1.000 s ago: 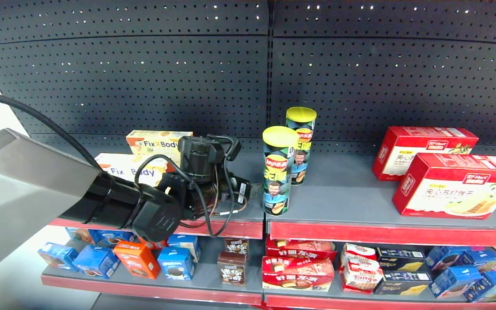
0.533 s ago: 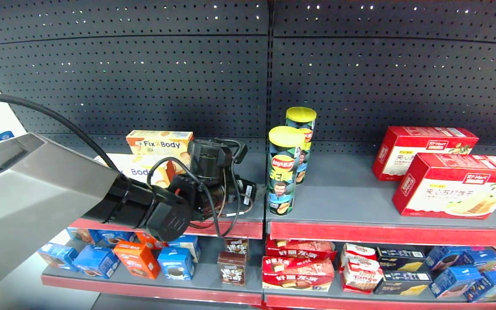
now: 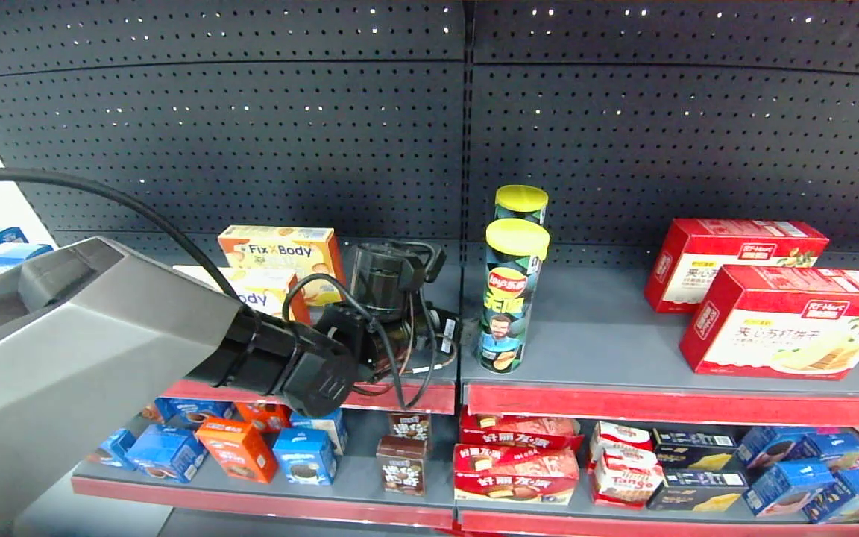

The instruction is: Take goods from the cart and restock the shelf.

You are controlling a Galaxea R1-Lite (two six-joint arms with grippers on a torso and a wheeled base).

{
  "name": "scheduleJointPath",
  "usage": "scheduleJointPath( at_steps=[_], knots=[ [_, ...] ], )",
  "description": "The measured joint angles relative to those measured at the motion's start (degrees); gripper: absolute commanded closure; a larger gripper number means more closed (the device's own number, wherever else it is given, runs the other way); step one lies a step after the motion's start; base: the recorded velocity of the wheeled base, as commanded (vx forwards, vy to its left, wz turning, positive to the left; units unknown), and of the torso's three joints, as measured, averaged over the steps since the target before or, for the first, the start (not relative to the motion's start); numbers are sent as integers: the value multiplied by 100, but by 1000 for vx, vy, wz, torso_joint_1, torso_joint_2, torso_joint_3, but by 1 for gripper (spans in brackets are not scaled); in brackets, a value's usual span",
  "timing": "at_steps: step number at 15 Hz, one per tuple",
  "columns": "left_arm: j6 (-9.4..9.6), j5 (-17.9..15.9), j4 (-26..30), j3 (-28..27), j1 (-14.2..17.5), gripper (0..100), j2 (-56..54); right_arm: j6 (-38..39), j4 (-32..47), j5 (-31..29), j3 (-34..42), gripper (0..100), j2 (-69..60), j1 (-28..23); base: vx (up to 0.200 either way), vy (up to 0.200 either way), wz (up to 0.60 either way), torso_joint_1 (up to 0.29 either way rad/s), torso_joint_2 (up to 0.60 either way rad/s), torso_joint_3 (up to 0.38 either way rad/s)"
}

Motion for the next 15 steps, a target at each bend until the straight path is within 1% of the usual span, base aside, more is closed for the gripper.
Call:
scheduleJointPath(
  at_steps=[4, 6, 8, 11, 15],
  knots=[
    [-2, 27, 0, -41, -20, 0, 44, 1, 0, -5, 0, 0, -16, 0, 0, 0, 0, 0, 0, 0],
    [-9, 176, 0, -37, -23, 0, 46, -2, 0, -7, -13, 0, -18, 0, 0, 0, 0, 0, 0, 0],
    [-6, 299, 2, 99, -50, 0, 46, 0, -9, -7, -27, 0, -21, 0, 0, 0, 0, 0, 0, 0],
    [-4, 329, 2, 276, -89, 0, 33, 0, -11, -5, -30, 0, -24, 2, 0, 0, 0, 0, 0, 0],
    [-6, 336, 2, 308, -216, 0, 27, 0, -11, 0, -24, 0, -24, 0, 0, 0, 0, 0, 0, 0]
  ],
)
